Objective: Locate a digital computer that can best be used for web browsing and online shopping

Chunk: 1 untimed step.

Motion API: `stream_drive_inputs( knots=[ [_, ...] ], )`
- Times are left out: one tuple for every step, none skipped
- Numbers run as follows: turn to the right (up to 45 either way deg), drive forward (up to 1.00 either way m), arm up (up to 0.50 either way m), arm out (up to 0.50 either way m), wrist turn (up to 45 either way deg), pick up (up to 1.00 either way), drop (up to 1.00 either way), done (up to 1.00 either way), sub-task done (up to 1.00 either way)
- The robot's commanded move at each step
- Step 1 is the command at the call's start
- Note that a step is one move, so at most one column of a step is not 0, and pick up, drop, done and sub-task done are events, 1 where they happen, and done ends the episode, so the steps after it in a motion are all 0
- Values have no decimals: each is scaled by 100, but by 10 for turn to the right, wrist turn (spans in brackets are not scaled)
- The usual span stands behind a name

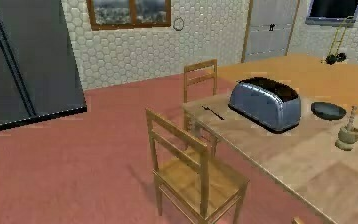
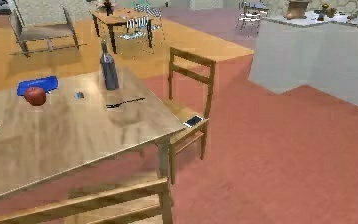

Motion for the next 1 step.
stream_drive_inputs(
  knots=[
    [-450,0,0,0,0,0,0,0,0]
  ],
)
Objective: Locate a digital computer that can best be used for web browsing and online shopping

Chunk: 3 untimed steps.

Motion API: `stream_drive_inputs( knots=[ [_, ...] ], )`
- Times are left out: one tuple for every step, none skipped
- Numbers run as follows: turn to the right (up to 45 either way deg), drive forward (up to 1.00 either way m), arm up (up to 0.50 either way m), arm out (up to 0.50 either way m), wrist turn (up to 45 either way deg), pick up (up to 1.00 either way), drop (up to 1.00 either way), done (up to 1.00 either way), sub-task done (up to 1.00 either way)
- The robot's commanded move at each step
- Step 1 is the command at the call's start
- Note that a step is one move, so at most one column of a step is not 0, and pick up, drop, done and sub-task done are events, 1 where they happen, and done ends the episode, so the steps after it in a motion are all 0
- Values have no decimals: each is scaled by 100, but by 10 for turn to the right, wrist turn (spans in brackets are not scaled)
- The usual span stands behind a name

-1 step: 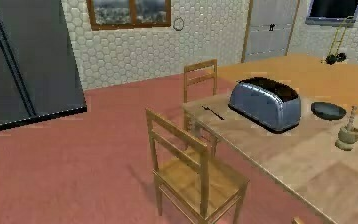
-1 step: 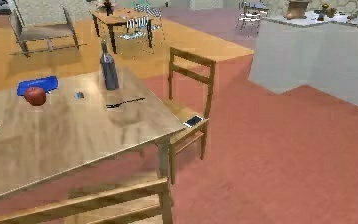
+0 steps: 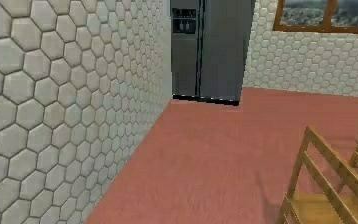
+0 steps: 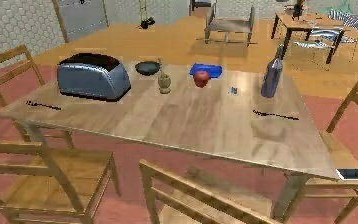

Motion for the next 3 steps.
stream_drive_inputs(
  knots=[
    [-450,0,0,0,0,0,0,0,0],
    [-300,0,0,0,0,0,0,0,0],
    [0,10,0,0,0,0,0,0,0]
  ],
)
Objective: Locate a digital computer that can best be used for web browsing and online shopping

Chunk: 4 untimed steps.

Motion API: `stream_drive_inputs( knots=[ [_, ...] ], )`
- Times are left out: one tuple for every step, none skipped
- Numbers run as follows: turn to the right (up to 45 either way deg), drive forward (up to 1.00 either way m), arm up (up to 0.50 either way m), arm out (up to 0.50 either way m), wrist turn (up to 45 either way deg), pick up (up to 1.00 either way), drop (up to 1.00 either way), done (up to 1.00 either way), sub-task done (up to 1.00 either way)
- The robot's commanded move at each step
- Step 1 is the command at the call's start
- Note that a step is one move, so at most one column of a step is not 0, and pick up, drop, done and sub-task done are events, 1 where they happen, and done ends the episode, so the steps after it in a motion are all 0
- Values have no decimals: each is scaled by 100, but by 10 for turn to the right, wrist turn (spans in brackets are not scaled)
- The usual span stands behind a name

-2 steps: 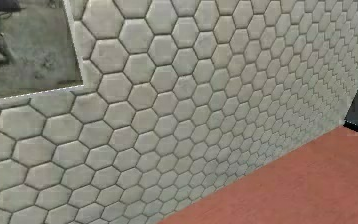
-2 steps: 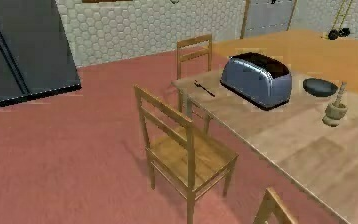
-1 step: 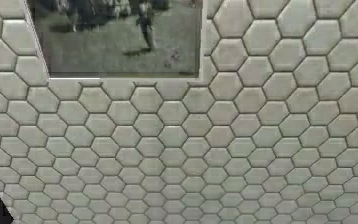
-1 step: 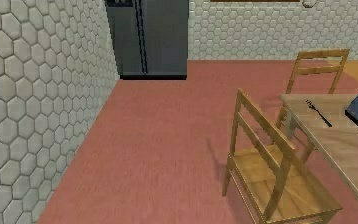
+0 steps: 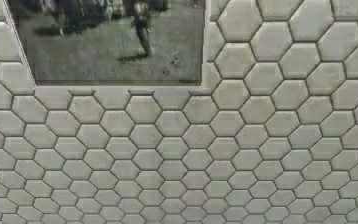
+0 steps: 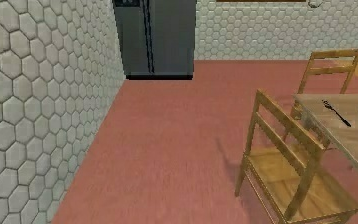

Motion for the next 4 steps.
stream_drive_inputs(
  knots=[
    [-450,0,0,0,0,0,0,0,0],
    [-180,0,0,0,0,0,0,0,0],
    [0,45,0,0,0,0,0,0,0],
    [-450,0,0,0,0,0,0,0,0]
  ],
)
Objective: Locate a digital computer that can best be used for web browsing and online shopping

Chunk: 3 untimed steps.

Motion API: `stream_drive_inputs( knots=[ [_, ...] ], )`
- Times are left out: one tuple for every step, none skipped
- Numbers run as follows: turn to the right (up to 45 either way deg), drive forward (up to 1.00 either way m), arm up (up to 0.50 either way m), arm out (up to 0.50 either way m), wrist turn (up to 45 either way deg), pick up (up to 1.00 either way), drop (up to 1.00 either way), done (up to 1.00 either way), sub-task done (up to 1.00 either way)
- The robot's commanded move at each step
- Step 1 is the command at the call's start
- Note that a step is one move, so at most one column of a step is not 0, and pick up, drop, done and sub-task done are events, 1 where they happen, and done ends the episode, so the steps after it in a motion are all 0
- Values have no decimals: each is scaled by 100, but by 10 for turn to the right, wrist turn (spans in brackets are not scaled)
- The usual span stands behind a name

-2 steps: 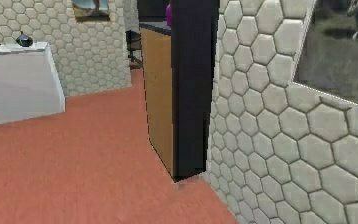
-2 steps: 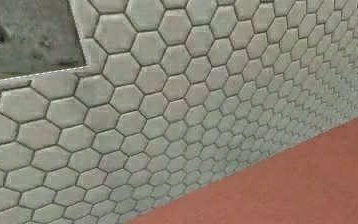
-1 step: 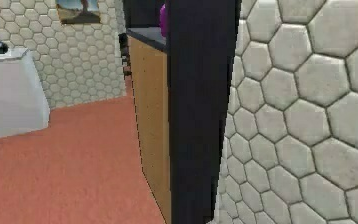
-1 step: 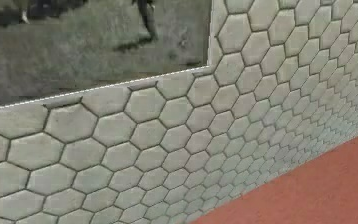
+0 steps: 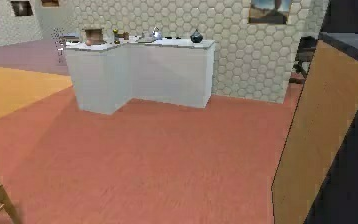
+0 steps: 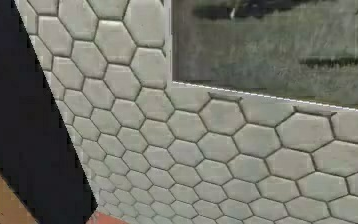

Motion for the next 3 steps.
stream_drive_inputs(
  knots=[
    [-270,0,0,0,0,0,0,0,0],
    [0,100,0,0,0,0,0,0,0],
    [-30,0,0,0,0,0,0,0,0]
  ],
)
